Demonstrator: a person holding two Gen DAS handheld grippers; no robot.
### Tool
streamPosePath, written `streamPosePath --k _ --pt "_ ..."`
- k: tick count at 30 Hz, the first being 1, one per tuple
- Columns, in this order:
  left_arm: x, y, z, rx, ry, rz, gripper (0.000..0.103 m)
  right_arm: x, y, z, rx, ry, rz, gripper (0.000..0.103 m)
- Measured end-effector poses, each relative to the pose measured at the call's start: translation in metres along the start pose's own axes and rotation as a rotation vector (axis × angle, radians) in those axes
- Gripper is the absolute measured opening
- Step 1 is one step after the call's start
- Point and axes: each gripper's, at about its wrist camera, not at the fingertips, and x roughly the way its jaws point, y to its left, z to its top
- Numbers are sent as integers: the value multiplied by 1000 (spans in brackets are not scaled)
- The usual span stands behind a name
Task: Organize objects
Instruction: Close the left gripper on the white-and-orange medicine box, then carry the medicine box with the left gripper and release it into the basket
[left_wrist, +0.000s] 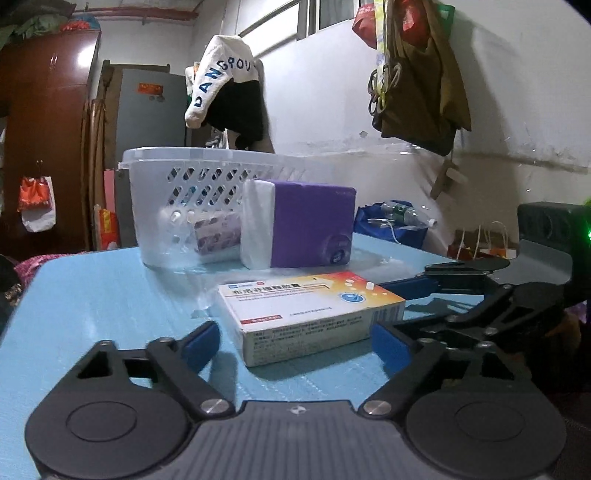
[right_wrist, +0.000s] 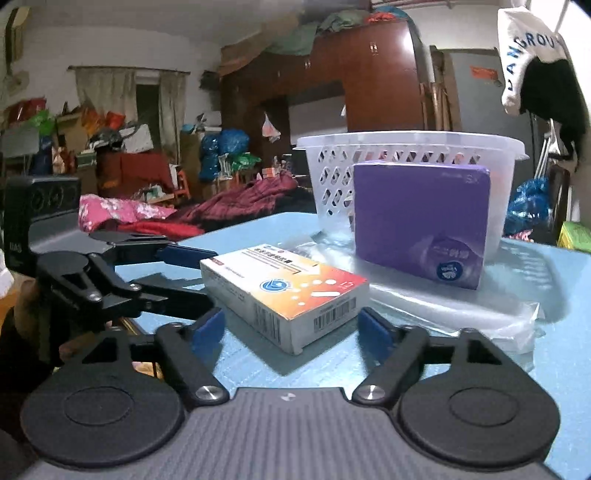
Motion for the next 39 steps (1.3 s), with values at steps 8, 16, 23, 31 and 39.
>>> streamPosePath --k 8,16,23,31,39 --pt "-3 5 -5 -41 -39 25 61 -7 1 -10 -10 -22 -6 54" --pt "-3 -4 -10 34 -51 61 57 -10 1 -15 -17 -37 -6 49" --pt "-9 -13 -10 57 -71 86 54 -16 2 -15 -43 -60 -16 47" --pt "-25 -32 18 91 -144 108 53 -36 8 6 -93 -139 -41 45" --pt "-23 -45 89 154 -214 129 53 -52 -3 57 -129 -225 -88 44"
